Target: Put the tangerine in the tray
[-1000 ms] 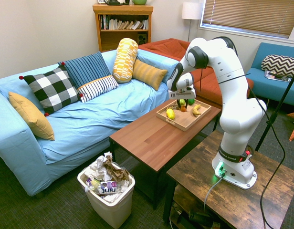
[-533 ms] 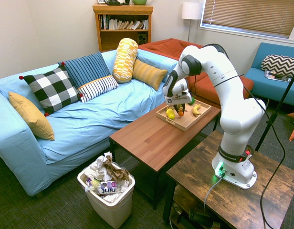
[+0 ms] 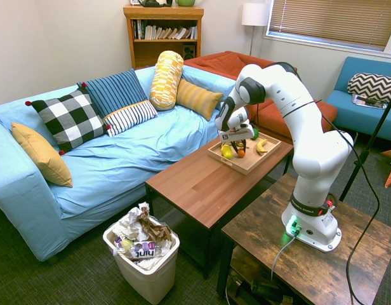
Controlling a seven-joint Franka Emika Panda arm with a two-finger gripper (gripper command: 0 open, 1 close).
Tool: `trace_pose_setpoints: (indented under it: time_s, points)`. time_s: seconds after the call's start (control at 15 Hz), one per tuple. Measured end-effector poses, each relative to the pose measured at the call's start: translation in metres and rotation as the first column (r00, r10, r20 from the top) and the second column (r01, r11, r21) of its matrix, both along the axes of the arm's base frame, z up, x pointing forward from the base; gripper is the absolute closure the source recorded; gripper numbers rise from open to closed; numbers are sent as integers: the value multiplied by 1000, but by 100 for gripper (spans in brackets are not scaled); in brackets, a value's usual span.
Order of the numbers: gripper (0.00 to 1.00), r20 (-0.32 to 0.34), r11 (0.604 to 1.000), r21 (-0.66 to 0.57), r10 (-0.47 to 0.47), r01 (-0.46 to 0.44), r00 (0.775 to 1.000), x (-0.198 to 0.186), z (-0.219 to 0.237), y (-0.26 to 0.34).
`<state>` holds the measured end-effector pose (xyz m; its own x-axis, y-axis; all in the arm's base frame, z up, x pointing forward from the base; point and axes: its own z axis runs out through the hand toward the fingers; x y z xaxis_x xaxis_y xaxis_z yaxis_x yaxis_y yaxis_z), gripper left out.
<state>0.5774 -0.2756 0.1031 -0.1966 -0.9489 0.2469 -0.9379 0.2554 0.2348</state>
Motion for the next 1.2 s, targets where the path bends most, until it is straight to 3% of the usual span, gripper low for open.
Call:
trace_pose_setpoints:
  time_s: [0.8,1.2]
  points:
    - [0,0,1000,-2,7,-7,1000,3,1,2]
    - [0,47,1000,-19,-6,7,999,-13,62,-8]
